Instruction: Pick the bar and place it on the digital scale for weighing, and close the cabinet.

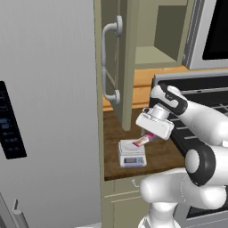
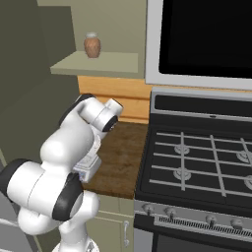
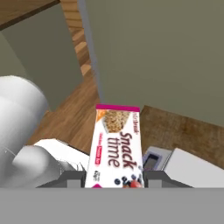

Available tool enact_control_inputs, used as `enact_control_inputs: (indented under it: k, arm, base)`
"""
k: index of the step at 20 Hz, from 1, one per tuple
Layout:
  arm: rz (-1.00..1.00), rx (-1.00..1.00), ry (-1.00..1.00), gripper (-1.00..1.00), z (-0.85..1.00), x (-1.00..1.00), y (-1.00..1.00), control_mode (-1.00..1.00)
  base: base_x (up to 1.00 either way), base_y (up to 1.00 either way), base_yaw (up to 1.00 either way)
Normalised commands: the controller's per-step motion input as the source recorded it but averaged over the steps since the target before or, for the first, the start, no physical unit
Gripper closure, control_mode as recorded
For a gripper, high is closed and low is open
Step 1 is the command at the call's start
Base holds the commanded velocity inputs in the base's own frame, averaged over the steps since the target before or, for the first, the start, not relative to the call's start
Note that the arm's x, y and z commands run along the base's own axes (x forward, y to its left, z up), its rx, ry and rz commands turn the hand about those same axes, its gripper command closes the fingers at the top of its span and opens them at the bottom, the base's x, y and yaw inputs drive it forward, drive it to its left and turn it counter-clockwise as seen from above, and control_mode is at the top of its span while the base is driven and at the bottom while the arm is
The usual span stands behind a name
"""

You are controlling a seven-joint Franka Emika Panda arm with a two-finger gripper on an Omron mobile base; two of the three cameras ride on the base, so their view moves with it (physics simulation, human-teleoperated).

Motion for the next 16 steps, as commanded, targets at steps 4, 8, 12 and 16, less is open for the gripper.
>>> enact_control_inputs:
  k: [4, 8, 12, 16]
  arm:
    - [0.0, 0.0, 0.0, 1.0, -0.17, 0.23, 0.11, -1.0]
    - [0.0, 0.0, -0.02, 1.0, -0.24, 0.18, 0.17, -1.0]
    - [0.0, 0.0, -0.02, 1.0, -0.31, 0.16, 0.17, -1.0]
    - [0.0, 0.0, -0.01, 1.0, -0.26, 0.23, 0.02, -1.0]
  base:
    - [0.0, 0.0, 0.0]
    - [0.0, 0.0, 0.0]
    - [0.0, 0.0, 0.0]
    - [0.0, 0.0, 0.0]
